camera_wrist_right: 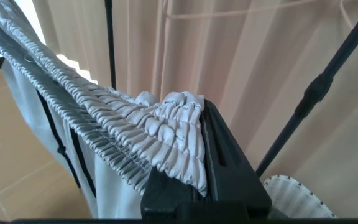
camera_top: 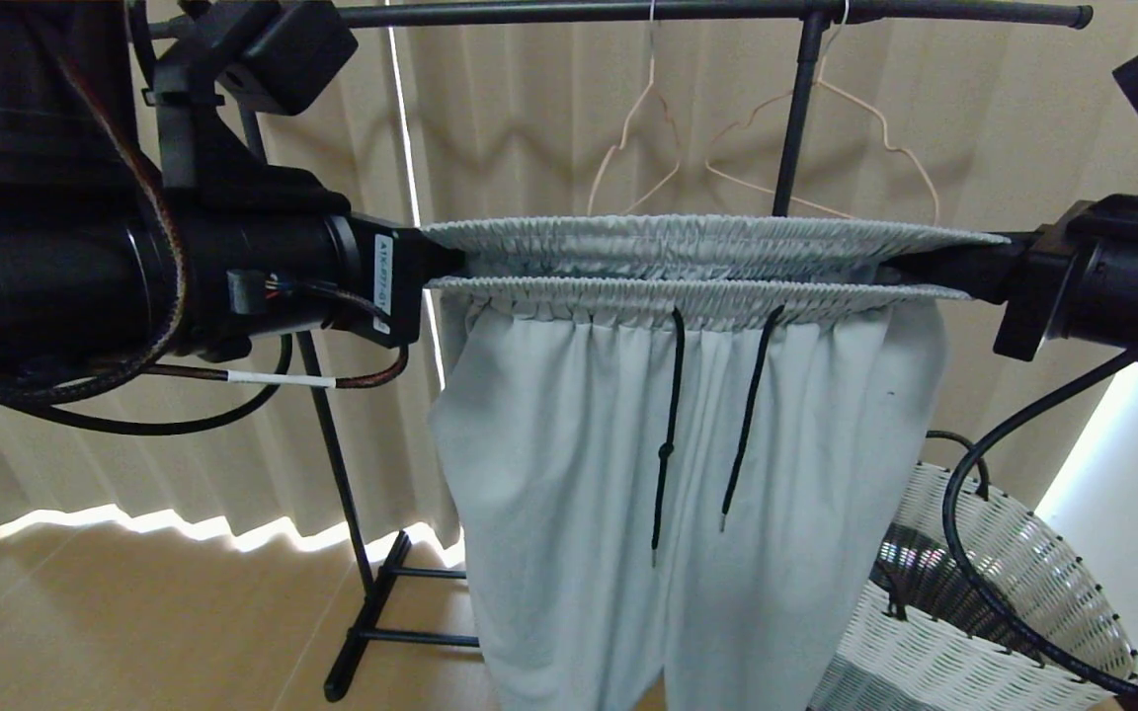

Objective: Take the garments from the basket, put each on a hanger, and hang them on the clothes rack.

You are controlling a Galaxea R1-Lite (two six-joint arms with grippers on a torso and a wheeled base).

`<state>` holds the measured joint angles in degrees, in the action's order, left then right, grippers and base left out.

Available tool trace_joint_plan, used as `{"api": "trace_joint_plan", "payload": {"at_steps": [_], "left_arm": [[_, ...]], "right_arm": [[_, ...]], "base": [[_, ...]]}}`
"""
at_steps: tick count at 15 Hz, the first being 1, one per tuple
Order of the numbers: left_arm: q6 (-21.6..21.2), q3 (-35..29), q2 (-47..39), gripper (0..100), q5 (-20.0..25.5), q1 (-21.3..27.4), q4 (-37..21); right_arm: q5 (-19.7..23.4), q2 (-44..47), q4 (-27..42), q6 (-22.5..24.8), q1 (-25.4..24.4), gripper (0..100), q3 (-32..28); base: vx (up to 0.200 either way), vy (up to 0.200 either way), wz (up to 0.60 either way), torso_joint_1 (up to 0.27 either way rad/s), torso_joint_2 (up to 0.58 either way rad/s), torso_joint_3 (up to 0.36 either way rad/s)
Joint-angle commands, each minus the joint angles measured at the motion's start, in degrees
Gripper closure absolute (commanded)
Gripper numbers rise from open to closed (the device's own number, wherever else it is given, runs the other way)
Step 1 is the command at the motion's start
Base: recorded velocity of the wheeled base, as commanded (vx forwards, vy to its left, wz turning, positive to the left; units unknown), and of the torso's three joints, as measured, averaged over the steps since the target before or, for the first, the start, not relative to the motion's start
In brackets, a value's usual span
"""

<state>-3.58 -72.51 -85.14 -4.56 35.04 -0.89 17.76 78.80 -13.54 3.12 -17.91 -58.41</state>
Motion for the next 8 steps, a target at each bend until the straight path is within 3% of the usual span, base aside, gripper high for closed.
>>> {"api": "trace_joint_plan", "payload": {"at_steps": [1, 8], "left_arm": [[0.0, 0.1, -0.2, 100, 0.0, 0.0, 0.0], [-0.1, 0.1, -0.4, 100, 0.0, 0.4, 0.0]], "right_arm": [[0.1, 0.1, -0.1, 0.0, 0.0, 100, 0.3], [0.1, -0.1, 0.2, 0.0, 0.8, 100, 0.0]], "base": [[0.0, 0.0, 0.0, 0.0, 0.0, 0.0], [0.0, 0.0, 0.0, 0.0, 0.0, 0.0]]}}
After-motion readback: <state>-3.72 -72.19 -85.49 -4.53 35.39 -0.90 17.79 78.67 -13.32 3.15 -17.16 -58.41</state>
